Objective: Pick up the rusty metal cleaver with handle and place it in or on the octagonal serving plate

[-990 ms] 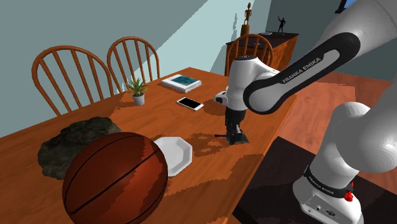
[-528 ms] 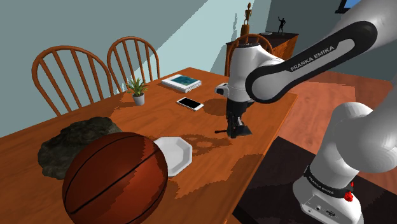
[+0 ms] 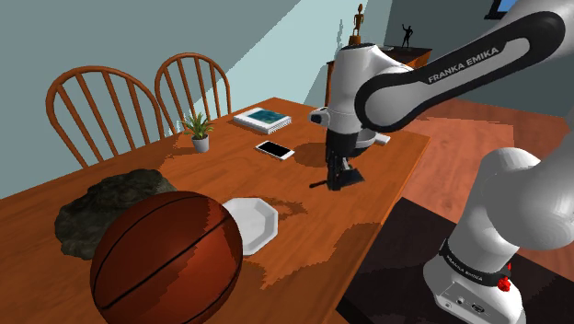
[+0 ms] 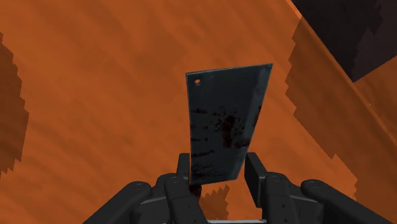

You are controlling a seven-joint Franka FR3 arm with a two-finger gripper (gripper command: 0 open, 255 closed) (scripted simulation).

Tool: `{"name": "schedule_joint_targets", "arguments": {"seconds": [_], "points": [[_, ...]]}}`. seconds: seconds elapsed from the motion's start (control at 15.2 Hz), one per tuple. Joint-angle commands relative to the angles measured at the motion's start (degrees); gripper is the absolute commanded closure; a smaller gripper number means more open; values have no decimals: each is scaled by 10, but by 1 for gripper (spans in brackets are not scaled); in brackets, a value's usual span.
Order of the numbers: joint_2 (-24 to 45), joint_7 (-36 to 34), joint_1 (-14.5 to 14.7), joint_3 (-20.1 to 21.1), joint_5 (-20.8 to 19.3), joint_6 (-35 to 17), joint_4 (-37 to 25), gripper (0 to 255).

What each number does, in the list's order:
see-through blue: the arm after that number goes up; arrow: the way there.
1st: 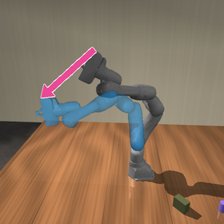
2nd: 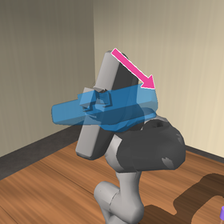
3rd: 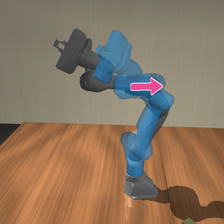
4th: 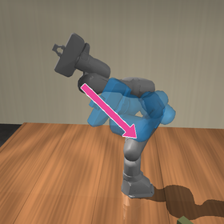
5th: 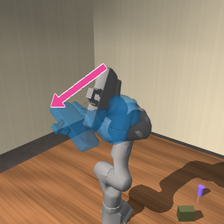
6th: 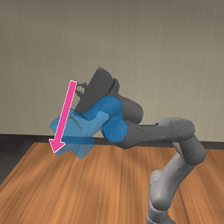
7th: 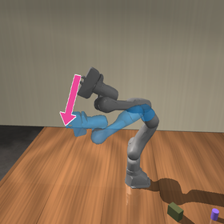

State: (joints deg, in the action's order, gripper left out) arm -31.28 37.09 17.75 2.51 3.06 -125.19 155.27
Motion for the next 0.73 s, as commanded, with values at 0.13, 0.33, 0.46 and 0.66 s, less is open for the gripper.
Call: {"name": "schedule_joint_targets", "arguments": {"seconds": [0.13,0.33,0.46,0.66], "points": [[63,-38,17,30,12,-11,-53,255],[119,-70,27,54,15,-17,-104,255],[157,-92,32,68,13,-18,-141,255],[213,-126,39,88,5,-16,-201,255]]}}
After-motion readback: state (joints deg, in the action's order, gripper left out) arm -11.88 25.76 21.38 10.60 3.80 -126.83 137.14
